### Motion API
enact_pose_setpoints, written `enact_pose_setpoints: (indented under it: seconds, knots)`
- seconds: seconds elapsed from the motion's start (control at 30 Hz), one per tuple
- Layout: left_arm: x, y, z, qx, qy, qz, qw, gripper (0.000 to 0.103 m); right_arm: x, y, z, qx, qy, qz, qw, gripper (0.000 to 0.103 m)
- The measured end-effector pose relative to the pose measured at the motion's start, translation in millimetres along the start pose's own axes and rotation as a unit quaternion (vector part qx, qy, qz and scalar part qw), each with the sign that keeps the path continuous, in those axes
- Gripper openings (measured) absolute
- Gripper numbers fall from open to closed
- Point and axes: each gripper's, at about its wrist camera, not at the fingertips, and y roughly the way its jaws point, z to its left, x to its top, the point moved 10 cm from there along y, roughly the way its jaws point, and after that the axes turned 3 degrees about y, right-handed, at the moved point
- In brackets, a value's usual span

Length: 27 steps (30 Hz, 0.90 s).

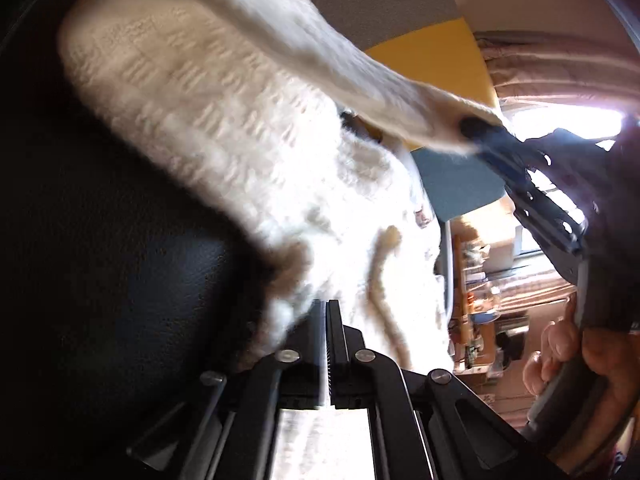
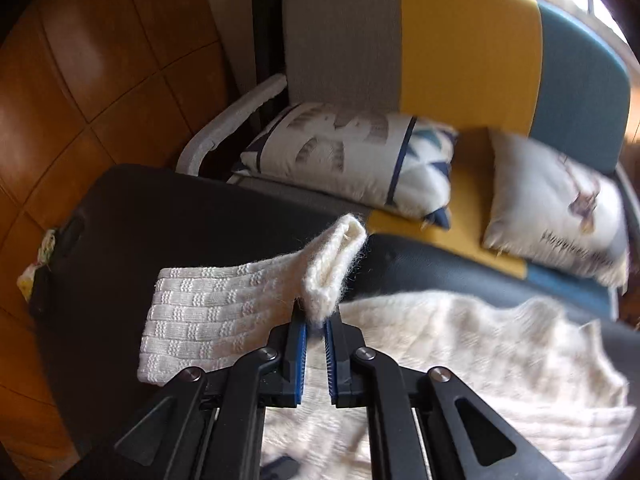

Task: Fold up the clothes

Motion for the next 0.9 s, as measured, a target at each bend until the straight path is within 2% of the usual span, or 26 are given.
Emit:
enact_pose_setpoints:
  seconds: [0.13,0.27,0.4,0.5,0.6,0.67,0.9]
  knots:
    - [-2.8,-2.9,3.5,0.013,0.005,0.002,0.9999,0.005,6.7,-34.9,-9.8,-0.036,-0.011,-0.016,0.999,0.007]
    - [-15.6,-18.0,17.7,0.027,0.002,-0.011,0.9996,0.005,9.8,-62.3,-40.6,-0.082,-0.009,-0.028,0.996,0.007]
    - [-20.8,-21.7,20.3,0.033,0.004,-0.024,0.9992,0.007,1.1,-88.1,-86.2,-0.108,0.023,-0.028,0.993,0.007]
    - [-18.8,-12.1,12.0,0.024,-0.011,-0.026,0.9993,0.007,-17.1,-96.5,-120.9,-0.119,0.057,-0.023,0.991,0.007]
    - [-19.4,-12.3,14.5,0.012,-0.032,-0.023,0.9992,0.007,-44.0,-104.3,-153.5,-0.121,0.097,-0.015,0.988,0.007]
    - [-18.6,-12.8,16.4,-0.015,-0.066,-0.016,0.9976,0.007,-62.0,-111.5,-172.3,-0.113,0.126,-0.012,0.985,0.007]
    - [-8.8,-22.0,11.4,-0.080,-0.129,-0.021,0.9883,0.007,-95.0,-135.3,-202.6,-0.039,0.212,-0.036,0.976,0.007]
